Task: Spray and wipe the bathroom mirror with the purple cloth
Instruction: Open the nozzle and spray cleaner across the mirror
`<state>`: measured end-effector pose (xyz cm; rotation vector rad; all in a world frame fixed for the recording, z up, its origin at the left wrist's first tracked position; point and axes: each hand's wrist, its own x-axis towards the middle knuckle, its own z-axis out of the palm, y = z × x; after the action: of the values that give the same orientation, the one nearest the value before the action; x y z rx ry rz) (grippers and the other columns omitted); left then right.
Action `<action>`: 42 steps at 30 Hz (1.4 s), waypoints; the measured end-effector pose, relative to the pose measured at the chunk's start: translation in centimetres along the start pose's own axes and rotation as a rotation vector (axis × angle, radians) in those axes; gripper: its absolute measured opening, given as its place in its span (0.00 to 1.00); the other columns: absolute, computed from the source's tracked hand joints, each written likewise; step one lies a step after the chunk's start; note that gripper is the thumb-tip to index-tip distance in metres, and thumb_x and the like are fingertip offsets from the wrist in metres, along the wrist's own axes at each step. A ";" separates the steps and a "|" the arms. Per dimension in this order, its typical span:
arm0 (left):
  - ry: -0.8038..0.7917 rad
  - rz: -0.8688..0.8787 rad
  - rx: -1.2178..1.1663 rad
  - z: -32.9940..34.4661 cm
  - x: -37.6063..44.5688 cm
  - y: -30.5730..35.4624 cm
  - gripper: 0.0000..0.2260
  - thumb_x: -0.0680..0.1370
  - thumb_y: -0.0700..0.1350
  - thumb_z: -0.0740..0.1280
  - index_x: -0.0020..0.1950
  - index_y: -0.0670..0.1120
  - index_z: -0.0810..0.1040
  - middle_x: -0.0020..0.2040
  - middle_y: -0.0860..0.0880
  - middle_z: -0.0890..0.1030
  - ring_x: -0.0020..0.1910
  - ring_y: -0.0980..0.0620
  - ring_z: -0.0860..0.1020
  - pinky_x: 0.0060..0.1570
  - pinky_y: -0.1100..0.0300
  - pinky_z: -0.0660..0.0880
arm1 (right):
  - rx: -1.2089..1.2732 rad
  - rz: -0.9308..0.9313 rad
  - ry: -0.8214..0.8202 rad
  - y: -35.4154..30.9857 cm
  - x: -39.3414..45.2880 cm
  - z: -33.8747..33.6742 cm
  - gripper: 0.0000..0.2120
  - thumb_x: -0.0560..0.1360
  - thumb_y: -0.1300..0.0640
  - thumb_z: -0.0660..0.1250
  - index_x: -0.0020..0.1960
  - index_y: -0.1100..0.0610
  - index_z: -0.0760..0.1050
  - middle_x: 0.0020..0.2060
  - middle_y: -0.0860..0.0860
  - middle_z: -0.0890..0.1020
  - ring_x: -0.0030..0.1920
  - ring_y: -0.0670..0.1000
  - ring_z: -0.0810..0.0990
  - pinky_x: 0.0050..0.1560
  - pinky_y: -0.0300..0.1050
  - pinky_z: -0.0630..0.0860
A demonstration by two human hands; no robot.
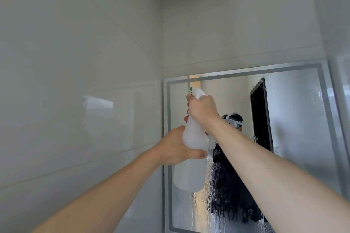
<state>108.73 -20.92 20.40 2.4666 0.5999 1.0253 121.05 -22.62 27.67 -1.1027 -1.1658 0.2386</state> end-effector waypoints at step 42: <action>-0.116 0.063 -0.094 6.1 2.6 1.3 0.24 0.68 0.49 0.83 0.61 0.52 0.81 0.54 0.55 0.86 0.54 0.56 0.84 0.57 0.59 0.81 | 0.038 0.087 0.026 1.5 0.0 -7.4 0.12 0.74 0.53 0.69 0.55 0.57 0.76 0.27 0.51 0.81 0.33 0.55 0.80 0.43 0.49 0.79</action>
<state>115.23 -21.82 18.55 2.4560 0.4304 0.9048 127.66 -26.07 26.69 -1.1211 -1.0879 0.3117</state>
